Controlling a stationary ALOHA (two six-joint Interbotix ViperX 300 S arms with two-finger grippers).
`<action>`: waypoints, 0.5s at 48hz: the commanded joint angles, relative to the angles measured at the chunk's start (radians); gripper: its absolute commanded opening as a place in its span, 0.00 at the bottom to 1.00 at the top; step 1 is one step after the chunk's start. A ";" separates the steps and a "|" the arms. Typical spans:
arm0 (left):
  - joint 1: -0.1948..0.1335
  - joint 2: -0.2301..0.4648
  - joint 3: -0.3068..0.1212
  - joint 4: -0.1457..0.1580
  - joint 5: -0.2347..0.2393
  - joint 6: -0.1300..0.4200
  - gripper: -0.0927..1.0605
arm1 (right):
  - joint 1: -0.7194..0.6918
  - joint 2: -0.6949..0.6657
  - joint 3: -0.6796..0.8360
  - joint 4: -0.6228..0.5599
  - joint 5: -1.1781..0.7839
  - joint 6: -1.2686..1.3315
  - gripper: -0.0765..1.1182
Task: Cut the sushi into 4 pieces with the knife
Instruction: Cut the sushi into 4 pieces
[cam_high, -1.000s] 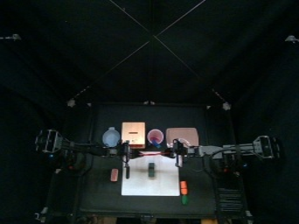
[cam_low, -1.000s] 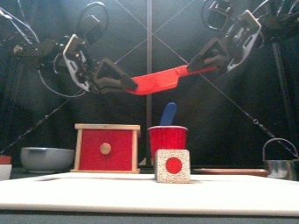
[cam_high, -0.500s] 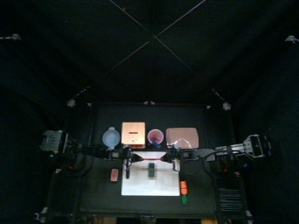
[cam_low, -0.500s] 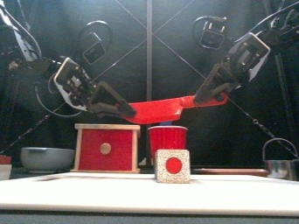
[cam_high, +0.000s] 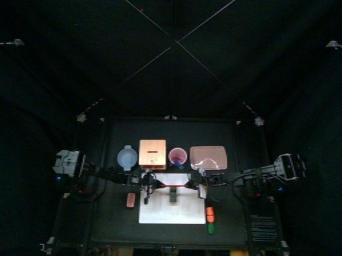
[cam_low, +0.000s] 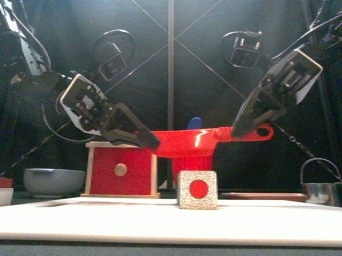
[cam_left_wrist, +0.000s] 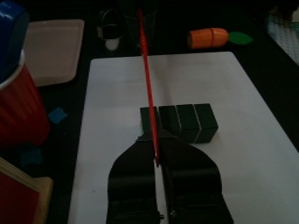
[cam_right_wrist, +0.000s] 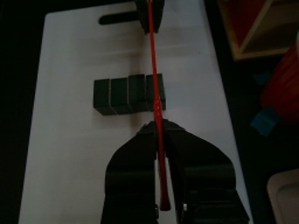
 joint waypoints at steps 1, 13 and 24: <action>-0.003 0.000 -0.015 -0.011 -0.014 0.000 0.28 | 0.002 0.014 -0.021 0.002 -0.008 0.002 0.16; -0.017 0.031 -0.017 -0.021 -0.014 -0.002 0.28 | 0.003 0.057 -0.029 0.002 -0.008 0.002 0.16; -0.026 0.040 -0.020 -0.023 -0.014 -0.002 0.28 | 0.003 0.061 -0.031 0.002 -0.008 0.002 0.16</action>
